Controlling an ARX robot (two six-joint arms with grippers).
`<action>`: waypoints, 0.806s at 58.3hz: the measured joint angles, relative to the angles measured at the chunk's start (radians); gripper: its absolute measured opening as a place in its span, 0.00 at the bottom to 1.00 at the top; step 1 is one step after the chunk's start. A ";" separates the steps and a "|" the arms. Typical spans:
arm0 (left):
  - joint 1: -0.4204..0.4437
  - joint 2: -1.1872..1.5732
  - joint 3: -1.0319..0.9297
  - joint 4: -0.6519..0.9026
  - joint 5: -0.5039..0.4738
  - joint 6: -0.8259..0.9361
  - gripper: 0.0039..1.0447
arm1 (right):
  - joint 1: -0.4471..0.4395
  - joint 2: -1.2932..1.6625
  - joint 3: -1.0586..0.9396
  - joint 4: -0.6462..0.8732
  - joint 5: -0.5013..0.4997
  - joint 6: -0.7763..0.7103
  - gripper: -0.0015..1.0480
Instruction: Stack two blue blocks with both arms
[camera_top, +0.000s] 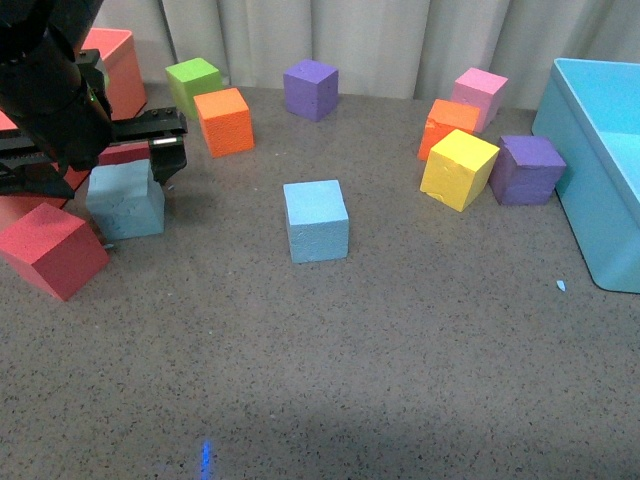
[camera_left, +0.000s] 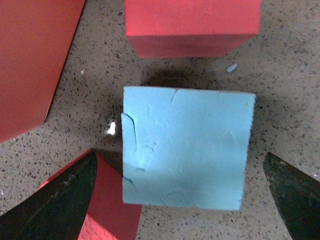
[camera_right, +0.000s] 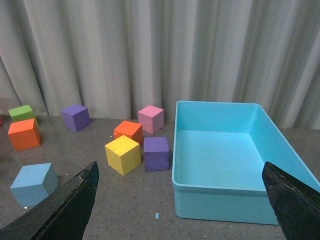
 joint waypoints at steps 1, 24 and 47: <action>0.001 0.009 0.009 -0.003 0.002 0.000 0.94 | 0.000 0.000 0.000 0.000 0.000 0.000 0.91; 0.014 0.135 0.141 -0.083 0.039 -0.013 0.84 | 0.000 0.000 0.000 0.000 0.000 0.000 0.91; -0.026 0.067 0.109 -0.115 0.047 -0.064 0.49 | 0.000 0.000 0.000 0.000 0.000 0.000 0.91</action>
